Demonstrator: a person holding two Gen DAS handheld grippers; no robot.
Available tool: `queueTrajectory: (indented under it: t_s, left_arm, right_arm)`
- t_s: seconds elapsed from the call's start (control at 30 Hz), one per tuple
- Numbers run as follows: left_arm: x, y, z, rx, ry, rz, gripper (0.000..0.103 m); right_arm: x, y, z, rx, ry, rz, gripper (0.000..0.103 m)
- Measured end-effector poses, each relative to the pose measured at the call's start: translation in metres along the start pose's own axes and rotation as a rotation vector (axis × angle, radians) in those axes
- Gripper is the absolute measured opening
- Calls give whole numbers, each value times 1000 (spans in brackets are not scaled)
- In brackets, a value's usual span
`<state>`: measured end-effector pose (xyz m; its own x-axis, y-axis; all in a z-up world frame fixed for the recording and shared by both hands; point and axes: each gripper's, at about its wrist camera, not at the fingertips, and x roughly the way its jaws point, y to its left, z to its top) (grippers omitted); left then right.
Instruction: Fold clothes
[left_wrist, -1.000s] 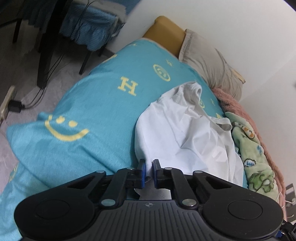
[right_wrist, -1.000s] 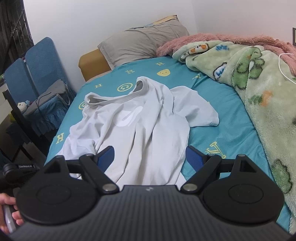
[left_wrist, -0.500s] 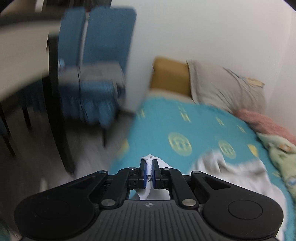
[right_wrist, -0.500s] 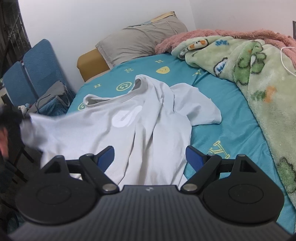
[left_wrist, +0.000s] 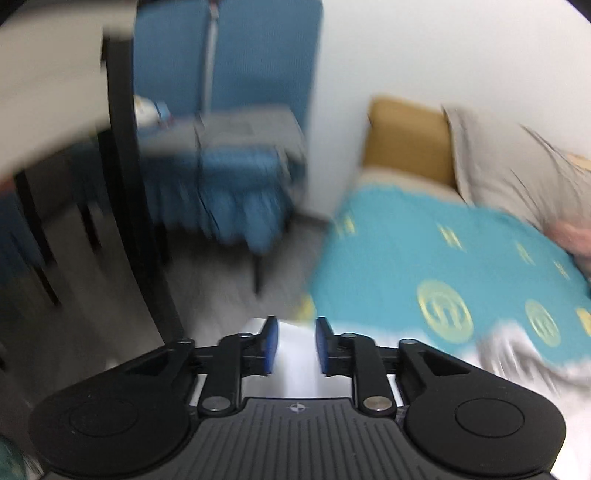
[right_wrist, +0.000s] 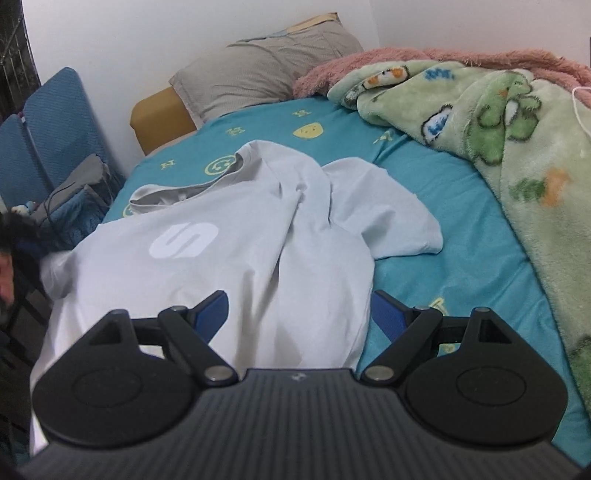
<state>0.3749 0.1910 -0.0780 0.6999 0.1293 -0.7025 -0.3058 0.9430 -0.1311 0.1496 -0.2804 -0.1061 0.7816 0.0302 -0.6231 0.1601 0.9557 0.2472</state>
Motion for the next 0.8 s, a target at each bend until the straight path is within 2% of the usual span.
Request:
queueTrajectory:
  t_s: [0.03,0.13,0.23,0.33,0.43,0.47,0.53,0.63,0.73,0.8]
  left_arm:
    - [-9,4,-12,3,41,-46,34]
    - [-55,11,-54,29,152,-158,43]
    - [-109,23,-103,58,286,-227,48]
    - [-155,32,-150,66,451,-232,48]
    - [-190,46,-184,24,550,-215,47]
    - [-199,50,-193,12,574,-198,46]
    - [-208,58,-197,-43,576,-221,44]
    - [-214,62,-199,-101,559,-227,49]
    - [-211,46,-218,-97,630,-225,49]
    - [-214,34,-225,-44,639,-219,53]
  right_arm:
    - [-1,1,0,-1,-3,5,85]
    - [-5,2,1,-5,-12,22,85]
    - [-19,4,2,-11,-40,27,85]
    - [-34,4,3,-7,-59,30,85]
    - [-51,3,0,0,-61,34,85]
    - [-57,3,-1,1,-59,37,85]
    - [-69,3,-5,-7,-60,47,85]
    - [-83,7,-10,-36,-69,50,85]
    - [-90,12,-13,-73,-76,40,85]
    - [-91,13,-15,-76,-68,34,85]
